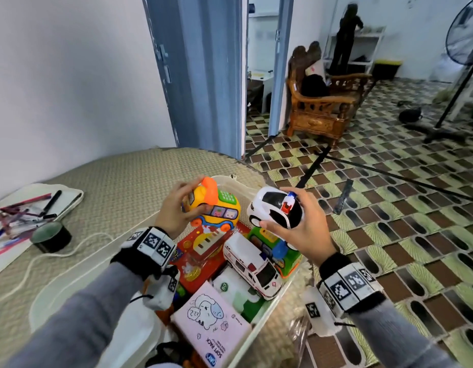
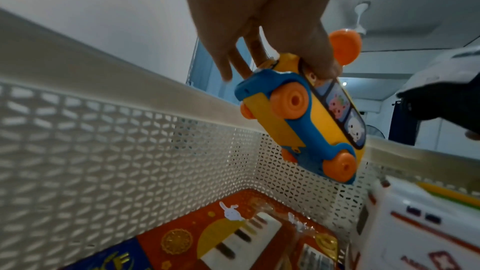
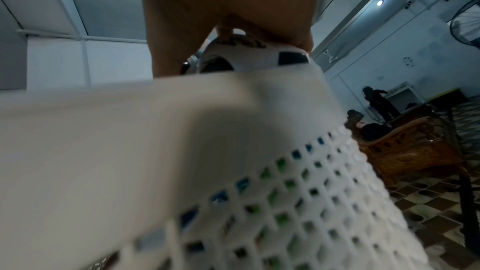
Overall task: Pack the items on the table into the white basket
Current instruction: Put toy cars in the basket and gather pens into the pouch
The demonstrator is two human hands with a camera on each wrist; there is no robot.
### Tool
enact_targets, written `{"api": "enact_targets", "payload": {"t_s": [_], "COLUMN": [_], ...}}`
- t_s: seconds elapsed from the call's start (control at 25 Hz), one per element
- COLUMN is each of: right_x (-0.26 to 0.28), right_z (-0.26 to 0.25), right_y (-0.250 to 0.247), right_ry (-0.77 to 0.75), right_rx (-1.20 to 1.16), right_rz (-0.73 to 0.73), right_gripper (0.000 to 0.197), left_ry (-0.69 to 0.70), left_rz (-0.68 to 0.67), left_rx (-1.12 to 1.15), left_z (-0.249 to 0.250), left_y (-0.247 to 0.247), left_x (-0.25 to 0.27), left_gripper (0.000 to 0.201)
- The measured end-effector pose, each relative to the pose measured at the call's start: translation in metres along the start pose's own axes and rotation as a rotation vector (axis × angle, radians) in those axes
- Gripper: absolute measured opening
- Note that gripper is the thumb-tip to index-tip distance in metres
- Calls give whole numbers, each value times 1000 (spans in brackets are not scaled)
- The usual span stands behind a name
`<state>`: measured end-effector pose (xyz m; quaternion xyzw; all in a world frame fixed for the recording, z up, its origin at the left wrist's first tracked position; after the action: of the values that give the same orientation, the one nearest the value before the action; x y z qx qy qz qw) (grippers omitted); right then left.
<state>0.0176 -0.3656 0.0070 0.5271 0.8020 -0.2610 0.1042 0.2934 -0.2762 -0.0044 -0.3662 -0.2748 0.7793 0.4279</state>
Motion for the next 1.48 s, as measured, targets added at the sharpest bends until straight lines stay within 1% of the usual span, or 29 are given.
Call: {"api": "enact_targets", "payload": {"t_s": [0.08,0.12,0.2,0.28,0.36,0.44,0.48,0.56,0.6,0.68,0.72,0.8,0.88,0.96,1.04,1.16,1.2,1.28,1.36,1.48], "right_x": [-3,-5,-7,-9,-12,-15,-17,-17,-17,-15,-13,-11,-11,-11,-12,-11,-11,-12,-12,-12], "right_z": [6,8,10,11,12,13,13,11,10,8,7,8,7,7,8,11,12,11,10,9], "right_y": [0,-1,0,2,6,10,13,17,20,24,24,22,21,23,24,23,23,24,24,23], "right_ry": [-12,-14,-23,-32,-37,-36,-36,-40,-47,-82,-100,-112,-114,-116,-106,-68,-61,-61,-60,-49], "right_rx": [22,26,26,42,71,102,107,98,95,119,129,118,116,135,127,73,54,46,56,56], "right_rz": [-10,-11,-8,-8,-2,20,30,31,18,-19,-31,-34,-36,-47,-59,-63,-63,-65,-63,-66], "right_gripper": [77,78,78,77,76,76,76,76,75,73,73,73,73,74,75,76,76,76,74,73], "left_ry": [27,29,26,15,-1,-2,-6,-2,10,19,6,-21,-41,-43,-46,-27,-33,-48,-62,-130], "left_rz": [-6,-23,-60,-105,-194,-261,-276,-282,-278,-284,-290,-316,-371,-414,-444,-443,-434,-419,-401,-305], "left_rx": [-197,-224,-168,-72,12,58,79,107,90,40,27,33,86,140,172,183,180,180,178,150], "left_z": [-5,-8,-16,-20,-23,-27,-30,-34,-37,-42,-42,-43,-42,-40,-37,-33,-33,-34,-34,-31], "left_y": [15,24,41,56,69,79,81,82,83,85,86,89,92,92,90,90,90,90,91,85], "left_x": [-8,-12,-17,-21,-23,-24,-23,-24,-26,-30,-31,-33,-36,-40,-43,-43,-43,-42,-40,-36], "left_gripper": [77,80,80,72,67,68,66,56,51,49,54,71,82,89,87,73,73,77,85,87]}}
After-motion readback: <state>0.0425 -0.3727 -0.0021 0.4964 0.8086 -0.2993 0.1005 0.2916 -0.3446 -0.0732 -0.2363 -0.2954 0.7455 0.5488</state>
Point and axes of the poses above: each hand's wrist, its own x-axis away from the middle knuckle, its own y-axis out of the palm, z = x × y, the point moved 5 cm from there along -x, towards the middle knuckle, and after that the axes turned 14 degrees about -x, right-handed, at the moved point
